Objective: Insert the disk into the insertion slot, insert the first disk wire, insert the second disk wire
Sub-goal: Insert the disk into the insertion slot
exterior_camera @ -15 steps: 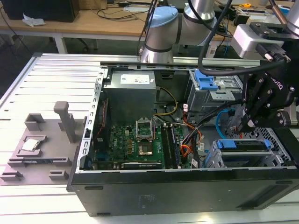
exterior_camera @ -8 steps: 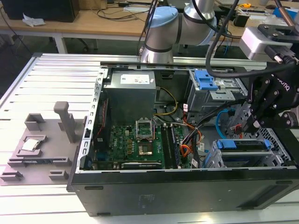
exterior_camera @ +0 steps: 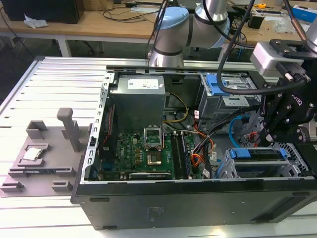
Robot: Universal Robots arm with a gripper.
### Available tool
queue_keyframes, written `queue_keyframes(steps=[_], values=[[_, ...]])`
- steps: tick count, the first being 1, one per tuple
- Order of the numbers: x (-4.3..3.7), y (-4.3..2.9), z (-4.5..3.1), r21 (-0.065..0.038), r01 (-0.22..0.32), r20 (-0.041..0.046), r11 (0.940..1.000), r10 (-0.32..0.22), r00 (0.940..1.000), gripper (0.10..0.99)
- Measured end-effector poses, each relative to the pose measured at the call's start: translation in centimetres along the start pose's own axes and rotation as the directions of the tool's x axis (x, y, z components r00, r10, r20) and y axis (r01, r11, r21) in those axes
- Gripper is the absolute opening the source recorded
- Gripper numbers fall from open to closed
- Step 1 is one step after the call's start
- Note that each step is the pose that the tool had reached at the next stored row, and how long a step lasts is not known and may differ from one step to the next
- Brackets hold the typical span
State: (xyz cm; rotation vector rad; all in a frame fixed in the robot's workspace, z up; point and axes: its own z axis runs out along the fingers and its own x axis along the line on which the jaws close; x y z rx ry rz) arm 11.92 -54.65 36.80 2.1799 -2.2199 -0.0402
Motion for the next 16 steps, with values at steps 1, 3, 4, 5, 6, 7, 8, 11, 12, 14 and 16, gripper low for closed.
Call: queue_keyframes(steps=[1, 3, 4, 5, 6, 7, 8, 11, 12, 14, 16], values=[[0.0, -0.04, 0.31, 0.0, 0.0, 0.0, 1.0, 0.0, 1.0, 0.106], [0.0, -0.09, 0.74, 0.0, 0.0, 0.0, 1.0, 0.0, 1.0, 0.106], [-0.01, -0.14, 1.06, 0.0, 0.0, 0.0, 1.0, 0.0, 1.0, 0.106], [-0.01, -0.16, 1.25, 0.0, 0.0, 0.0, 1.0, 0.0, 1.0, 0.106], [-0.01, -0.2, 1.42, 0.0, 0.0, 0.0, 1.0, 0.0, 1.0, 0.106], [-0.01, -0.24, 1.73, 0.0, 0.0, 0.0001, 1.0, 0.0, 1.0, 0.106], [-0.01, -0.31, 2.04, 0.0, 0.0, 0.0, 1.0, 0.0, 1.0, 0.106], [-0.01, -0.55, 2.5, -0.001, 0.0, -0.0004, 1.0, 0.0, 1.0, 0.106], [-0.01, -0.55, 2.52, -0.001, 0.0, -0.0002, 1.0, 0.0, 1.0, 0.106], [-0.02, -0.57, 2.53, -0.001, 0.0, -0.0001, 1.0, 0.0, 1.0, 0.106], [-0.02, -0.58, 2.53, -0.001, 0.0, -0.0001, 1.0, 0.0, 1.0, 0.106]])
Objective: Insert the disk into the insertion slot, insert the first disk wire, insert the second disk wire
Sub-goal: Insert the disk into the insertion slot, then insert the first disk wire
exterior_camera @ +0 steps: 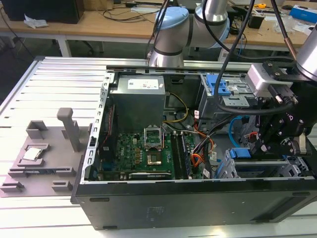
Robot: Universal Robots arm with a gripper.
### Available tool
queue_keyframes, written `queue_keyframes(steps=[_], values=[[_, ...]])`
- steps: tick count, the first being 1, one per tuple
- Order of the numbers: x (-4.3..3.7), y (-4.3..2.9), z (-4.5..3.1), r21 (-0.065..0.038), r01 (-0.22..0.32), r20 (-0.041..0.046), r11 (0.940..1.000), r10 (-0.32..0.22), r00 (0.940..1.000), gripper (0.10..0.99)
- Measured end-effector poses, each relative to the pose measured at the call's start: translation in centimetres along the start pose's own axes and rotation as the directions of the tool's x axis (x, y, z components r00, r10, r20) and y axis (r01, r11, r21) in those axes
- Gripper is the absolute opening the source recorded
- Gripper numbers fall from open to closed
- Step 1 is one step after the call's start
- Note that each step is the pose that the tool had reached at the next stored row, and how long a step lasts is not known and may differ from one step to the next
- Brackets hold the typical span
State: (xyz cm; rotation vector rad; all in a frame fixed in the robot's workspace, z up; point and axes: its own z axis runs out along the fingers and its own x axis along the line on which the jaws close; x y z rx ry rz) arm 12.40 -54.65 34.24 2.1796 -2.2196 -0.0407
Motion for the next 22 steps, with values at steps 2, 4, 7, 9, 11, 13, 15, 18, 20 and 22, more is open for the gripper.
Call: queue_keyframes(steps=[2, 4, 7, 9, 11, 13, 15, 18, 20, 22], values=[[0.0, 0.0, 0.0, 0.0, 0.0, 0.0, 1.0, 0.0, 1.0, 0.106], [0.0, -0.01, 0.0, 0.0, 0.0, 0.0, 1.0, 0.0, 1.0, 0.106], [0.0, -0.01, 0.01, 0.0, 0.0, 0.0, 1.0, 0.0, 1.0, 0.106], [0.0, -0.02, 0.01, 0.0, 0.0, 0.0, 1.0, 0.0, 1.0, 0.106], [0.0, -0.02, 0.01, 0.0, 0.0, 0.0001, 1.0, 0.0, 1.0, 0.169], [0.0, -0.03, 0.01, 0.0, 0.0, 0.0, 1.0, 0.0, 1.0, 0.294], [0.0, -0.03, 0.01, 0.0, 0.0, 0.0, 1.0, 0.0, 1.0, 0.361], [-0.01, -0.1, 0.03, 0.0, 0.0, 0.0002, 1.0, 0.0, 1.0, 0.361], [-0.01, -0.59, -0.01, 0.0, 0.0, 0.0, 1.0, 0.0, 1.0, 0.361], [-0.03, -1.71, -0.05, 0.0, 0.0, 0.0, 1.0, 0.0, 1.0, 0.361]])
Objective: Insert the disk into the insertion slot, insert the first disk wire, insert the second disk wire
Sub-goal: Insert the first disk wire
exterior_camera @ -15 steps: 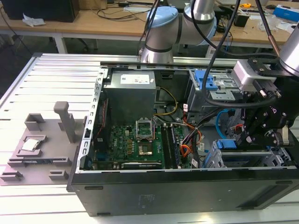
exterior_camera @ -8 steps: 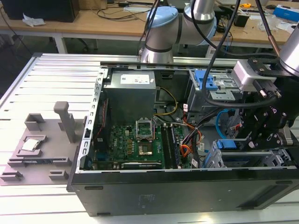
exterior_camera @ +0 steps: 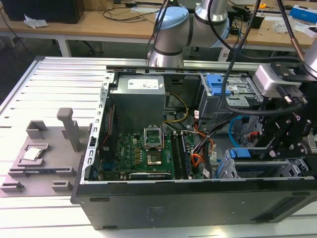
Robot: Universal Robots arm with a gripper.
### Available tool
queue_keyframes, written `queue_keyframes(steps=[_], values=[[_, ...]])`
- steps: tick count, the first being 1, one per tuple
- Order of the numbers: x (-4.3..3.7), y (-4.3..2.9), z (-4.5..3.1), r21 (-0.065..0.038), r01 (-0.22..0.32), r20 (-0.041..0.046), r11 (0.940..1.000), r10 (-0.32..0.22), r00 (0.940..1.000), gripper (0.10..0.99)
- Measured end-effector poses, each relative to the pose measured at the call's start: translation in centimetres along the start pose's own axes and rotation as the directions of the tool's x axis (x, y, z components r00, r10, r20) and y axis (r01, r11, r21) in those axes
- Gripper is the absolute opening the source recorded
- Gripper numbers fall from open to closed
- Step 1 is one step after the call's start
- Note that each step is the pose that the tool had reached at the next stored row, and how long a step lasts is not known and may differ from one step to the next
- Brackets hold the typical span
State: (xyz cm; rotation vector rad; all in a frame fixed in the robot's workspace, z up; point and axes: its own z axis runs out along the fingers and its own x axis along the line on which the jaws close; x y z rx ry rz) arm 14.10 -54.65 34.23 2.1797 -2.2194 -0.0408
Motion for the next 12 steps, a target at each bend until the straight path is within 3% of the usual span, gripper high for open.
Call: queue_keyframes(steps=[3, 12], values=[[-0.02, -0.71, -0.03, 0.0, 0.0, -0.0003, 1.0, 0.0, 1.0, 0.361], [-0.01, -0.77, -0.23, 0.0, 0.0, -0.0002, 1.0, 0.0, 1.0, 0.361]])
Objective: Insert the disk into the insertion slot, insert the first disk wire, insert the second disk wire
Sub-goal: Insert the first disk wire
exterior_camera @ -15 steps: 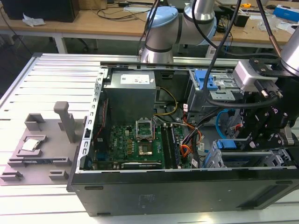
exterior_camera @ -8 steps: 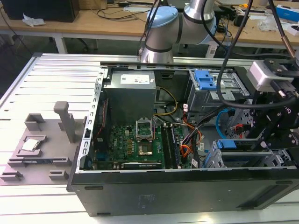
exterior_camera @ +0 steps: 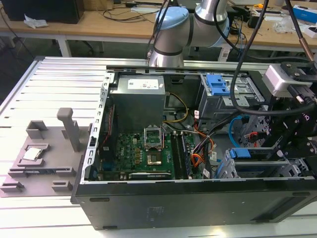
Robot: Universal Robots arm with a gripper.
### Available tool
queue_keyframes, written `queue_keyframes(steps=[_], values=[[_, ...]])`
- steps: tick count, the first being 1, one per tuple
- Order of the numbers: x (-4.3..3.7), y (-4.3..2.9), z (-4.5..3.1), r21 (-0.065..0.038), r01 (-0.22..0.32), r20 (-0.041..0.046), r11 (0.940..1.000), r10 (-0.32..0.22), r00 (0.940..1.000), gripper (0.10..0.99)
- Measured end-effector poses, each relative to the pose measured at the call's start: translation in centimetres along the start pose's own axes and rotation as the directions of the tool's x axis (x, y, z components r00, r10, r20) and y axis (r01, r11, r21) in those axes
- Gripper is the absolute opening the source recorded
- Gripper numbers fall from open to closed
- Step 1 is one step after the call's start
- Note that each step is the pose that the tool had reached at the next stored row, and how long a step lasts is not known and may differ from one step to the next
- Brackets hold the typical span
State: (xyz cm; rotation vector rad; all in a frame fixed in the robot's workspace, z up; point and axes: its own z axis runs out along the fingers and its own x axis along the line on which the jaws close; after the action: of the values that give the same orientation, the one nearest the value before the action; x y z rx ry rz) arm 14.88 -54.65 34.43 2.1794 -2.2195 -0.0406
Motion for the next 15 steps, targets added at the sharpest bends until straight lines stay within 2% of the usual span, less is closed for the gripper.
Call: queue_keyframes(steps=[2, 5, 9, 12, 14, 15], values=[[0.0, 0.01, -0.44, 0.0, 0.0, -0.0001, 1.0, 0.0, 1.0, 0.361], [-0.13, 0.02, -0.62, 0.0, 0.0, -0.0002, 1.0, 0.0, 1.0, 0.361], [-0.24, 0.09, -2.32, 0.0, 0.0, 0.0, 1.0, 0.0, 1.0, 0.361], [-1.49, 0.13, -2.51, 0.0, 0.0, 0.0001, 1.0, 0.0, 1.0, 0.361], [-2.88, 0.18, -2.55, 0.0, 0.0, 0.0004, 1.0, 0.0, 1.0, 0.361], [-2.96, 0.2, -2.9, 0.0, 0.0, -0.0002, 1.0, 0.0, 1.0, 0.361]])
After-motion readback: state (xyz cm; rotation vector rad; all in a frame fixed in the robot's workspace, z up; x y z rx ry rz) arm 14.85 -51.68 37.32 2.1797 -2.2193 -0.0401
